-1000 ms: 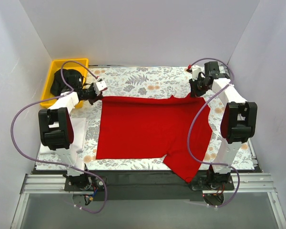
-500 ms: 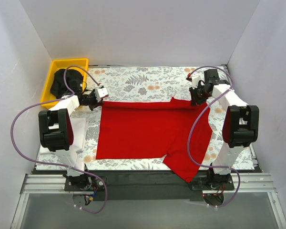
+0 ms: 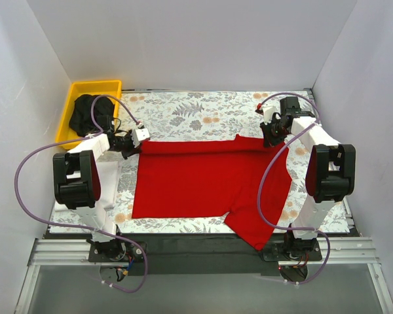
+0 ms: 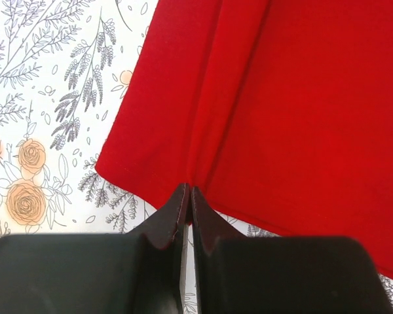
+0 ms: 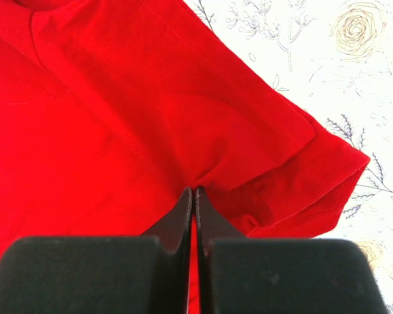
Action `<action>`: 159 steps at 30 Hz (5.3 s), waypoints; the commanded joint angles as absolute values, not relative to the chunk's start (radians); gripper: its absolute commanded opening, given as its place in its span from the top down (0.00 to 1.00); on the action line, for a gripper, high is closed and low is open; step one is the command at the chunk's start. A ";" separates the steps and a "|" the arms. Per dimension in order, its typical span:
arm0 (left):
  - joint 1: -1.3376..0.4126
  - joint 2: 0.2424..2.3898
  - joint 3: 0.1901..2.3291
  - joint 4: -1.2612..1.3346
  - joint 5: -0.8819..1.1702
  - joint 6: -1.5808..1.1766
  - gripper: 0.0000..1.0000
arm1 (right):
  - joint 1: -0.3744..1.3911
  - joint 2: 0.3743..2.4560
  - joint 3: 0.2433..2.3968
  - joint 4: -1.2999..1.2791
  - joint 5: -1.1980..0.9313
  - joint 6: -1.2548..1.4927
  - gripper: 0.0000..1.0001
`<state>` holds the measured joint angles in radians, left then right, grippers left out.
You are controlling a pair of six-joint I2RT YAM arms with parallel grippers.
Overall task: Fold and stack the t-shirts
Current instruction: Fold the tshirt
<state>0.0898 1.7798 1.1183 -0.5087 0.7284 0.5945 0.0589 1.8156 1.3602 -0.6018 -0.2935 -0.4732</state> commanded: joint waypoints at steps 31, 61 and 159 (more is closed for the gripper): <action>0.084 1.747 1.081 -0.591 0.681 0.644 1.00 | 0.052 1.829 1.304 -0.609 -0.264 -0.543 0.99; -0.465 2.064 1.755 -0.370 0.720 -0.593 0.51 | -0.087 1.968 1.637 -0.882 -0.506 -0.382 0.65; -0.641 2.425 1.945 0.026 0.618 -0.887 0.90 | -0.075 2.003 1.626 -0.834 -0.549 -0.334 0.99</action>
